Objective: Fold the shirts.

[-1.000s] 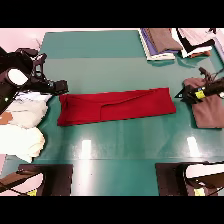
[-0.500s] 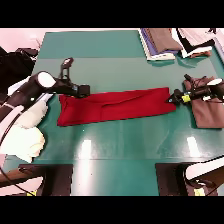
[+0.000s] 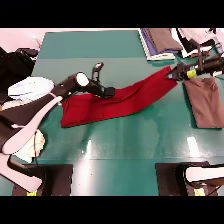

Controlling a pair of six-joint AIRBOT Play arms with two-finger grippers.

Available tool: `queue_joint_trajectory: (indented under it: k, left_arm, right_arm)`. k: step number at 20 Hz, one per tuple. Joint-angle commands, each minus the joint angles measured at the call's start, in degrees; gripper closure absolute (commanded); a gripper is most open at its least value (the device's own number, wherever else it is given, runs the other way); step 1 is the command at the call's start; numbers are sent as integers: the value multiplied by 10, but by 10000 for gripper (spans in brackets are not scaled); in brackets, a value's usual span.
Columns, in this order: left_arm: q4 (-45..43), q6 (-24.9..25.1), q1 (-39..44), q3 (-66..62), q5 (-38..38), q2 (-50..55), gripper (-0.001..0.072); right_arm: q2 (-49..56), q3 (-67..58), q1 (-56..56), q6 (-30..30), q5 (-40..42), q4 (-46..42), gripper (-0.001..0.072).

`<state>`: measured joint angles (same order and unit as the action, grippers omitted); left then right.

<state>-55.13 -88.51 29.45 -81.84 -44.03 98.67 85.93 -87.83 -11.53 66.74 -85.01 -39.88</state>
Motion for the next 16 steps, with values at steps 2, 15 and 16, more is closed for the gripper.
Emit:
queue_joint_trajectory:
  k: [2, 15, 16]
  left_arm:
    - [8, -1, 22, -45, -10, 62, 678]
    - [-39, -12, -73, -91, -95, -23, 678]
    - [-59, -12, -100, -92, -99, -56, 678]
  right_arm:
    - [-51, -64, 75, 33, -5, 24, 697]
    - [-47, -111, 267, 64, 88, 29, 697]
    - [-43, -111, 292, 64, 109, 29, 697]
